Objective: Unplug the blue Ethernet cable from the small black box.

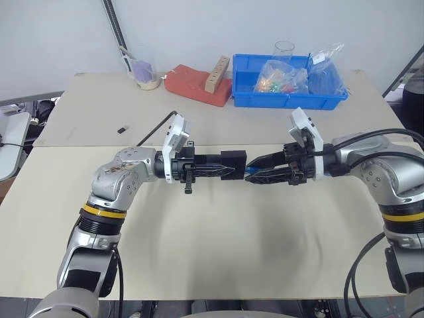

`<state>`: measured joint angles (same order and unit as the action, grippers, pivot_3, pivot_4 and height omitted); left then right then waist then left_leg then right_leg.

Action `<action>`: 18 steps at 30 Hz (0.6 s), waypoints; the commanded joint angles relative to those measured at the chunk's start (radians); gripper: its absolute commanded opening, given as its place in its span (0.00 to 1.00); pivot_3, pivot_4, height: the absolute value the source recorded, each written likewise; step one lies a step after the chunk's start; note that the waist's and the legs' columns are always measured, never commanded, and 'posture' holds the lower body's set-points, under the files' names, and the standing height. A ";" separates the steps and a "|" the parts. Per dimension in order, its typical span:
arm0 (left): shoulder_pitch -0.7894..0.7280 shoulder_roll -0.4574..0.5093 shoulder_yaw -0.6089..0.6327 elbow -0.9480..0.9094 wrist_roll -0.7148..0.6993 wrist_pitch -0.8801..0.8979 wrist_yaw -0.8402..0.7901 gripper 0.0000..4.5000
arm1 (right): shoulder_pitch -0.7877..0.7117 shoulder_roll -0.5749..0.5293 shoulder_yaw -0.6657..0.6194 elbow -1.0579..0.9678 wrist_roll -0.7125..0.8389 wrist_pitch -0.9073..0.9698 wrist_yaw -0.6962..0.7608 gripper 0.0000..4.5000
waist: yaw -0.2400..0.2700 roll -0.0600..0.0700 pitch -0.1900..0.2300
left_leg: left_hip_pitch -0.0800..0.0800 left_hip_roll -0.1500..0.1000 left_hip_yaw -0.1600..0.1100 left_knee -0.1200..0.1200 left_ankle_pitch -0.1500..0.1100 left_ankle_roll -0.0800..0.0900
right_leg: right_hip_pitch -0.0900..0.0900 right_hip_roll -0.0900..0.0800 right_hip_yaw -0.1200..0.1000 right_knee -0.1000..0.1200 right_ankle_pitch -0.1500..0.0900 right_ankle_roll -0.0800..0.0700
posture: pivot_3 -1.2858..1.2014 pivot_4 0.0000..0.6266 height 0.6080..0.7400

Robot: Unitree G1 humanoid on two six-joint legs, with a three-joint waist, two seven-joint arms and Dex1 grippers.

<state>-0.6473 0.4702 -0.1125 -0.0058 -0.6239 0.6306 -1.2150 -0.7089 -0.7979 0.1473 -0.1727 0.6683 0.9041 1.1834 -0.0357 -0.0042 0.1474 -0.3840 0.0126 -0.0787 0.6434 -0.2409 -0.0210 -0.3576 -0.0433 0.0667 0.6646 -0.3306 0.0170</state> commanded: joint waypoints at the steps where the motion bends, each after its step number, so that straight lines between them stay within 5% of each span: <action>1: -0.005 0.005 0.009 -0.034 -0.006 -0.011 -0.007 0.11 | -0.027 0.013 -0.006 -0.029 -0.004 -0.011 -0.002 0.45 | 0.000 0.000 0.000 | 0.000 0.000 0.000 0.000 0.000 0.000 | 0.000 0.000 0.000 0.000 0.000 0.000 | 0.52 0.24 1.00; 18: -0.003 0.010 0.006 -0.032 0.001 -0.019 -0.025 0.11 | -0.054 0.003 0.010 -0.020 -0.043 -0.009 0.034 0.45 | -0.001 0.000 0.000 | 0.000 0.000 0.000 0.000 0.000 0.000 | 0.000 0.000 0.000 0.000 0.000 0.000 | 0.52 0.24 1.00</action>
<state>-0.6467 0.4705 -0.1133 -0.0079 -0.6211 0.6301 -1.2285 -0.7345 -0.7824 0.1717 -0.1681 0.6253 0.9029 1.2064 -0.0365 -0.0041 0.1475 -0.3840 0.0127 -0.0788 0.6434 -0.2409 -0.0210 -0.3578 -0.0431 0.0665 0.6646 -0.3307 0.0170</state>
